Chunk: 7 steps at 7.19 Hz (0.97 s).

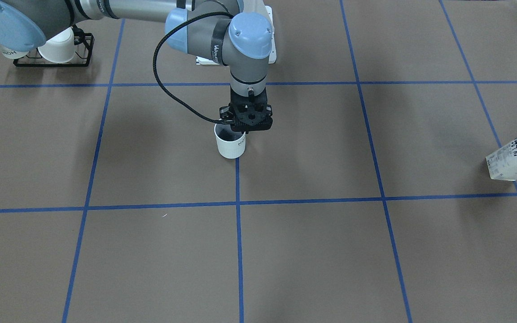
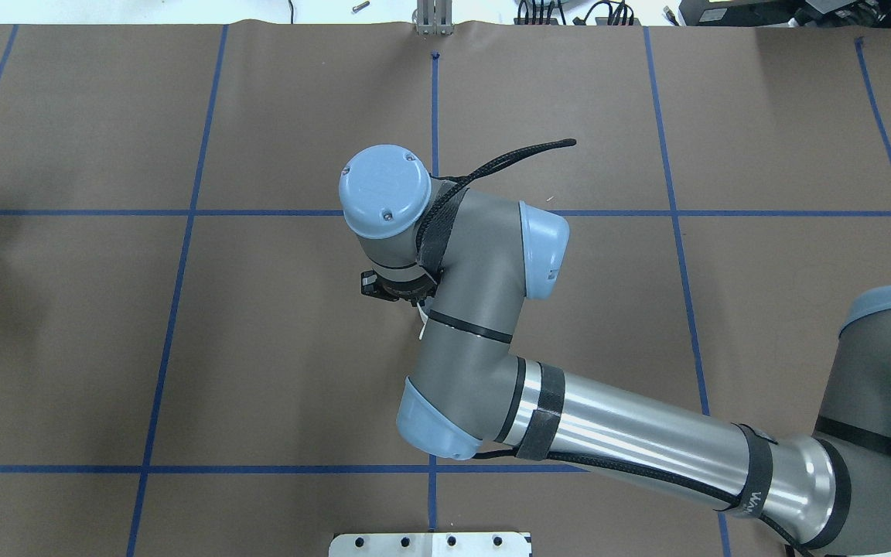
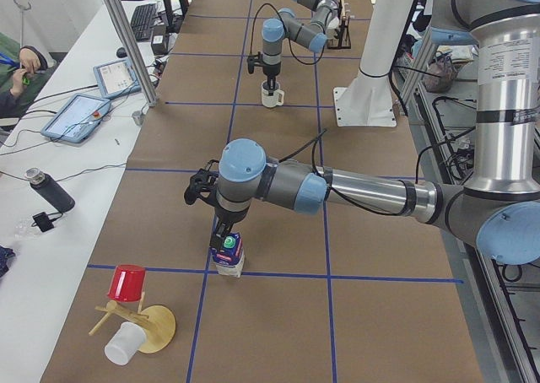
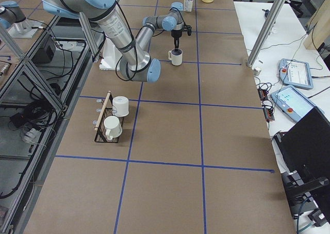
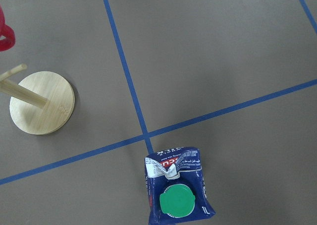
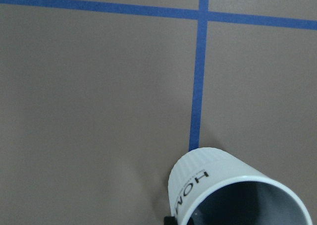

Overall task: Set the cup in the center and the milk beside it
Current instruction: 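Carry the white mug with the right gripper to the table's center square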

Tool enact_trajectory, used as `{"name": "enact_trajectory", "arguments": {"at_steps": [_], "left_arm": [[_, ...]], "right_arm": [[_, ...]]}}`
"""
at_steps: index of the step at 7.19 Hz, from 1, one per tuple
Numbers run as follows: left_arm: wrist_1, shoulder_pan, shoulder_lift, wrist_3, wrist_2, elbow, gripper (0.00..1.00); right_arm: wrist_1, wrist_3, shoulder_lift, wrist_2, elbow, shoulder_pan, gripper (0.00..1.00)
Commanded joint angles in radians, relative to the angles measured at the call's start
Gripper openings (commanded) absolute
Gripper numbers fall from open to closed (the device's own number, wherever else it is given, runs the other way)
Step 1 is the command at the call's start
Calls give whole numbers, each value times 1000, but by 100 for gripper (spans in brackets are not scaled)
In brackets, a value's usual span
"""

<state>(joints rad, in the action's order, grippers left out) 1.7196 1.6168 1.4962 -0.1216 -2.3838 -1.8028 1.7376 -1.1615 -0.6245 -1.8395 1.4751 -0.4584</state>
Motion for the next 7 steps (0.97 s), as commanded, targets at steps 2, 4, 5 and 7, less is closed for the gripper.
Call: {"name": "enact_trajectory", "arguments": {"at_steps": [2, 4, 5, 7], "left_arm": [[0, 0, -1, -1, 0, 0, 99], [-2, 0, -2, 0, 0, 0, 99], [0, 0, -11, 0, -2, -3, 99], [3, 1, -22, -6, -83, -3, 99]], "right_arm": [[-4, -43, 43, 3, -1, 7, 73], [-6, -40, 57, 35, 55, -31, 99], [-6, -20, 49, 25, 101, -98, 99], [-6, 140, -7, -135, 122, -286, 99]]}}
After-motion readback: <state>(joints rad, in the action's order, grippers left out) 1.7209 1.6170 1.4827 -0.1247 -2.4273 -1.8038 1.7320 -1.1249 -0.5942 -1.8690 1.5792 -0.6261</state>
